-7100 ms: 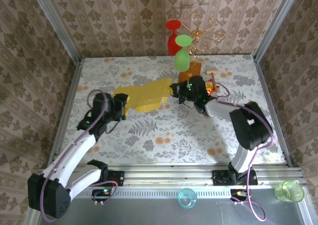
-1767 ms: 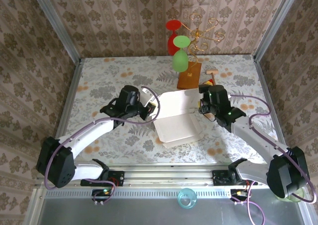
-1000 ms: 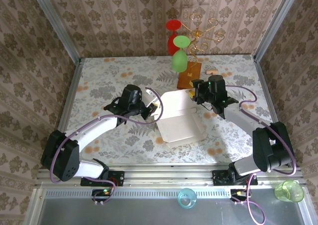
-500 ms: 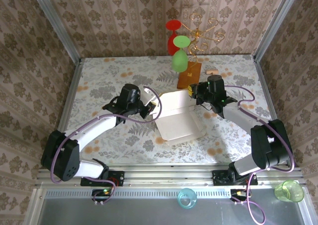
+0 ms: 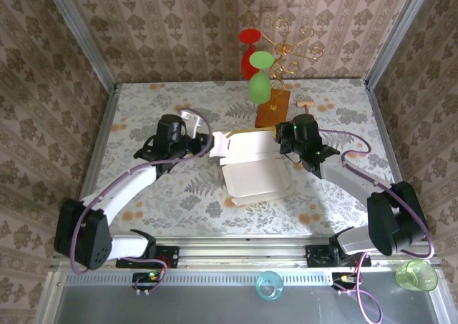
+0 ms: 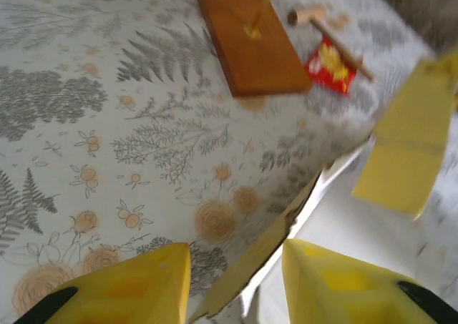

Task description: Fold the paper box

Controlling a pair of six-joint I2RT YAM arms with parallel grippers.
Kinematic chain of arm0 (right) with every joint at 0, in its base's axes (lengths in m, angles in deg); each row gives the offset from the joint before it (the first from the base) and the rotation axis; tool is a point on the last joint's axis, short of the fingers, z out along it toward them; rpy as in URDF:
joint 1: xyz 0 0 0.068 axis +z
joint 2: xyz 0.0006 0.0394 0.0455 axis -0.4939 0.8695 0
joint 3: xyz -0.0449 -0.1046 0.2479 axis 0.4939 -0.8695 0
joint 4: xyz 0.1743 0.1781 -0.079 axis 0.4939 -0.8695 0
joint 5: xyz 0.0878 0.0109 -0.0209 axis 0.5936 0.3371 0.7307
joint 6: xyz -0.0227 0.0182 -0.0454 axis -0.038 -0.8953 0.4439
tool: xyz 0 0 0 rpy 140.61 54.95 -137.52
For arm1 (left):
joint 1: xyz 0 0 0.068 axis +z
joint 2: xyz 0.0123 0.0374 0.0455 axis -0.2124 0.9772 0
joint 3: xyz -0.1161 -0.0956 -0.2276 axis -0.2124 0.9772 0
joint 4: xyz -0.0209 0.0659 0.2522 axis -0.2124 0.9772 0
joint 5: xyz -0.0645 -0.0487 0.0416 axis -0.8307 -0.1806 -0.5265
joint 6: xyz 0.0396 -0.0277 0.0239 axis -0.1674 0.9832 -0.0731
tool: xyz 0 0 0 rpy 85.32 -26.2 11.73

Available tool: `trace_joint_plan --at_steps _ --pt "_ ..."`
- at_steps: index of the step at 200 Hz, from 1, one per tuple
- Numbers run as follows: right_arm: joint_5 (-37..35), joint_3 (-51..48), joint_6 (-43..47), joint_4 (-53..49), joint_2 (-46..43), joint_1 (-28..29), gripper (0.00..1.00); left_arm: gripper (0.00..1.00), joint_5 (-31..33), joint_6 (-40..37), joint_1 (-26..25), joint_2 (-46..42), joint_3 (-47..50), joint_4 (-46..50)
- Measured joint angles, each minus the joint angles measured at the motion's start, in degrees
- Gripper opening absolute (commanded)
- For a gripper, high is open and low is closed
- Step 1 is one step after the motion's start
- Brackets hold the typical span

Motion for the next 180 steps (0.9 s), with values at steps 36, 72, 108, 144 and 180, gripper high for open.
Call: trace_joint_plan --at_steps 36,72,108,144,180 --pt "-5.22 0.0 -1.73 -1.44 -0.28 2.05 0.0 0.3 2.62 27.19 0.02 -6.78 -0.22 0.59" --pt "-7.69 0.07 -2.8 -1.4 1.51 3.04 0.0 0.33 4.46 41.0 -3.06 -3.72 -7.93 7.3" --pt "-8.37 0.74 -2.82 -1.42 3.15 3.91 0.0 0.35 4.22 49.0 -5.88 2.71 -16.48 9.57" --pt "-9.2 0.92 -3.06 -1.51 3.19 3.91 0.0 0.38 3.72 51.91 -7.02 8.96 -20.9 14.67" --pt "-9.2 0.92 -3.45 -1.49 3.21 3.93 0.0 0.4 2.64 53.64 -7.43 12.41 -20.92 15.52"
